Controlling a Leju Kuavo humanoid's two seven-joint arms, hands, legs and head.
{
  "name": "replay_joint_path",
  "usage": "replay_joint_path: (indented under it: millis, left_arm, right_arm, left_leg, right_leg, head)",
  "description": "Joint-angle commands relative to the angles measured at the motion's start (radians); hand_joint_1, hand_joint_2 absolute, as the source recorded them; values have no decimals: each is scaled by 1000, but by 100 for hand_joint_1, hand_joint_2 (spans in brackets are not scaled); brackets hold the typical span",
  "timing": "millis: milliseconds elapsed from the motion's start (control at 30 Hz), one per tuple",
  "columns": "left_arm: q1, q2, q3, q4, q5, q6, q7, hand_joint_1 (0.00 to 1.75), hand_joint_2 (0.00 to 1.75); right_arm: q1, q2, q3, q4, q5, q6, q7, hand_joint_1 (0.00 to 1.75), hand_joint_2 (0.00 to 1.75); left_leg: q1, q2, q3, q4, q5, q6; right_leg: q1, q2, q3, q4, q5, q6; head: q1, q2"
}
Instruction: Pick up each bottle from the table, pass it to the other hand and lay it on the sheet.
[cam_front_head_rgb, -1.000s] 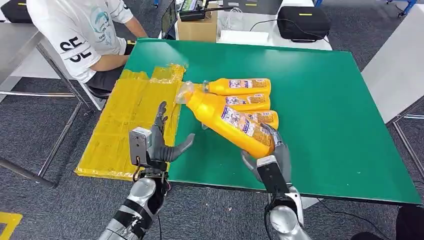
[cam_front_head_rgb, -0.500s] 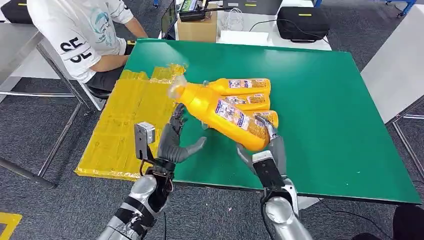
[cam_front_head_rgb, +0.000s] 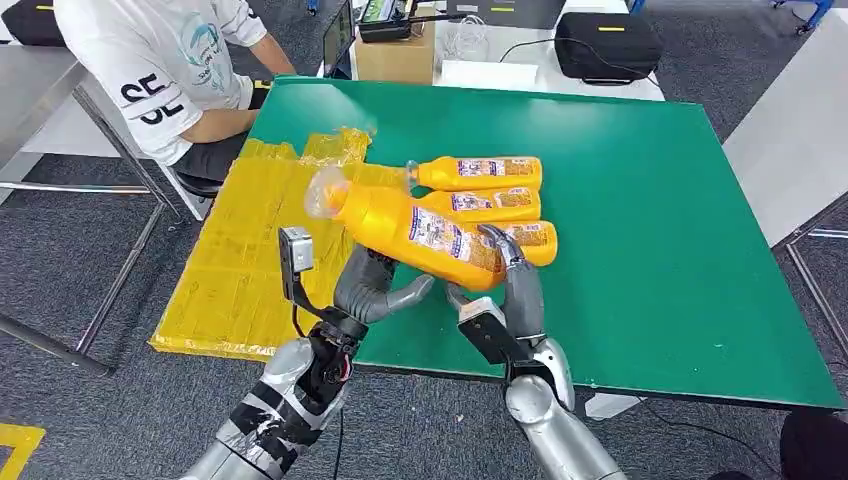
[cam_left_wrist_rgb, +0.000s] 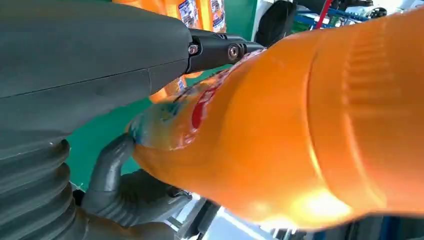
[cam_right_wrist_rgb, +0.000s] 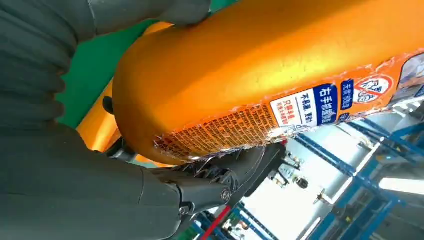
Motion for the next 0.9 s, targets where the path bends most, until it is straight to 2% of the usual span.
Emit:
replay_joint_path:
  millis: [33, 67, 200, 367, 400, 433, 467, 767, 800, 867, 900]
  left_arm:
    - [-28, 27, -21, 5, 23, 51, 11, 0, 175]
    - [-29, 24, -16, 8, 23, 69, 10, 0, 175]
    - [-38, 8, 4, 31, 36, 120, 9, 0, 175]
    - [-41, -2, 22, 34, -7, 221, -57, 0, 175]
    - [-40, -4, 26, 30, -38, 270, -84, 61, 175]
    - [-38, -5, 31, 25, -39, 277, -88, 175, 175]
    - [-38, -5, 31, 25, -39, 277, -88, 175, 175]
    - [-38, -5, 31, 25, -39, 277, -88, 175, 175]
    - [-9, -25, 125, -20, 22, 352, -146, 175, 175]
    - [-16, -21, 134, -21, -4, 389, -181, 175, 175]
    - [-26, -16, 137, -15, -29, 416, -201, 175, 175]
  right_arm:
    - [-56, 14, 111, 147, 43, 32, 30, 175, 175]
    - [-58, 17, 120, 157, 40, 39, 30, 175, 175]
    - [-55, 26, 138, 175, 48, 34, 38, 175, 175]
    - [-46, 23, 143, 151, 21, 56, 40, 175, 175]
    - [-41, 23, 139, 140, 12, 56, 40, 175, 175]
    - [-38, 22, 137, 131, 5, 63, 42, 175, 175]
    - [-38, 22, 137, 131, 5, 63, 42, 175, 175]
    - [-38, 22, 137, 131, 5, 63, 42, 175, 175]
    - [-12, 25, 111, 78, -19, 36, 61, 0, 175]
    - [-4, 29, 93, 63, -32, 17, 66, 0, 175]
    - [4, 31, 77, 45, -53, 13, 67, 0, 175]
  left_leg:
    - [1, 3, 10, -1, -4, -2]
    - [1, 3, 5, -1, -2, -1]
    - [1, 2, 8, 0, -4, -2]
    - [1, 1, 5, 0, -2, -1]
    - [1, 2, 7, 0, -3, -1]
    - [1, 1, 9, 0, -4, -2]
    - [1, 0, 5, 0, -2, -1]
    - [0, 1, 4, 0, -1, -1]
    - [1, 1, 6, 0, -2, -1]
    - [1, 2, 8, 0, -4, -2]
    - [0, 1, 3, 0, -1, -1]
  right_leg:
    - [1, 2, 9, -1, -3, -3]
    - [1, 2, 5, -1, -1, -2]
    - [1, 1, 8, 0, -3, -3]
    - [1, 0, 5, -1, -2, -2]
    - [1, 0, 6, 0, -3, -2]
    - [1, 0, 9, 0, -4, -3]
    - [1, -1, 5, 0, -2, -2]
    - [1, 0, 4, -1, -1, -1]
    - [1, 0, 5, 0, -2, -2]
    - [1, 1, 7, 1, -4, -3]
    - [0, 0, 2, 0, -1, -1]
  head:
    - [0, 0]
    - [0, 0]
    - [0, 0]
    - [0, 0]
    - [0, 0]
    - [0, 0]
    - [0, 0]
    - [0, 0]
    - [0, 0]
    - [0, 0]
    - [0, 0]
